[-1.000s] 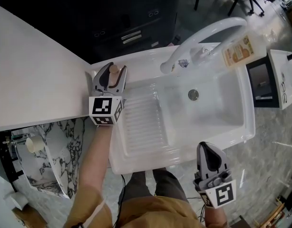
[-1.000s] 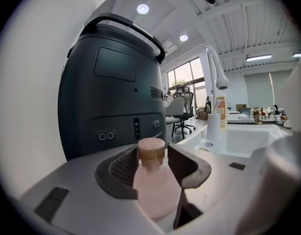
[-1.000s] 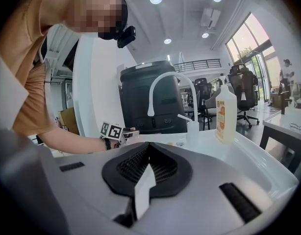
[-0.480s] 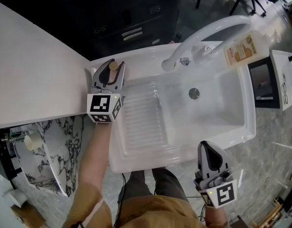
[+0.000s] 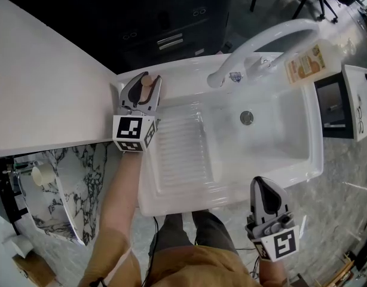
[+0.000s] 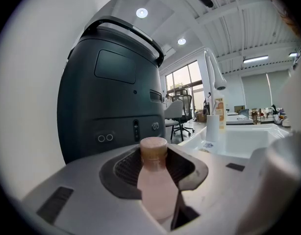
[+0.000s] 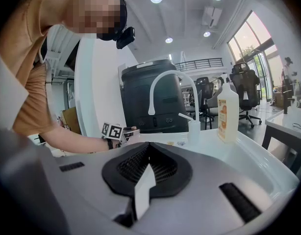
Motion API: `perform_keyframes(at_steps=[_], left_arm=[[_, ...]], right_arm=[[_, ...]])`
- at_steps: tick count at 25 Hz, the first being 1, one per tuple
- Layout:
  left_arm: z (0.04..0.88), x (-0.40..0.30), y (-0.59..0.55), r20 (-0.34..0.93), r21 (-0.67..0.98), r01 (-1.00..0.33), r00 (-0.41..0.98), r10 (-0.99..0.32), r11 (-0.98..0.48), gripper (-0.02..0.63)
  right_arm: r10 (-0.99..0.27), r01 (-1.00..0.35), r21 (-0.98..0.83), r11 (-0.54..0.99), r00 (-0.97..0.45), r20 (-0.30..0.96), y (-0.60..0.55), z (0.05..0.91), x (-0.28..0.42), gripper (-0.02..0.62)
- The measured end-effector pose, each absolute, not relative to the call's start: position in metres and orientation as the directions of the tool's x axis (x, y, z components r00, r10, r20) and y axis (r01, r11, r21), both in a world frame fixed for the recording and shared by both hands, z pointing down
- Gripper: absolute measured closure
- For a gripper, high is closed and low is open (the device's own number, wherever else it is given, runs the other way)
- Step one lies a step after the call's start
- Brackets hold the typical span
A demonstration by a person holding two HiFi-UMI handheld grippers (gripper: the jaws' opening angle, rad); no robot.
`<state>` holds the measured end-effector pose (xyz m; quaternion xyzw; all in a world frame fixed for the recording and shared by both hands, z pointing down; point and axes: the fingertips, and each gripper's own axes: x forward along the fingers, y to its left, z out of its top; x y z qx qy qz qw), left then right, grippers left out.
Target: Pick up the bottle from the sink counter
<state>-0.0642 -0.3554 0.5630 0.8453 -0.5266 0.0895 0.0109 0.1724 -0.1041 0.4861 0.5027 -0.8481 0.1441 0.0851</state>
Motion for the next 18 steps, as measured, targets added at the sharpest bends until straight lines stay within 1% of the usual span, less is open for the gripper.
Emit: perform_keyframes(at_steps=[18], left_arm=[[0.5603, -0.0664, -0.3462, 0.187, -0.088, -0.887, 0.431, -0.883, -0.452, 0.474]], right_arm=[[-0.833, -0.874, -0.153, 0.462, -0.486, 0.265, -0.0992, 0.479, 0.1767, 0.595]])
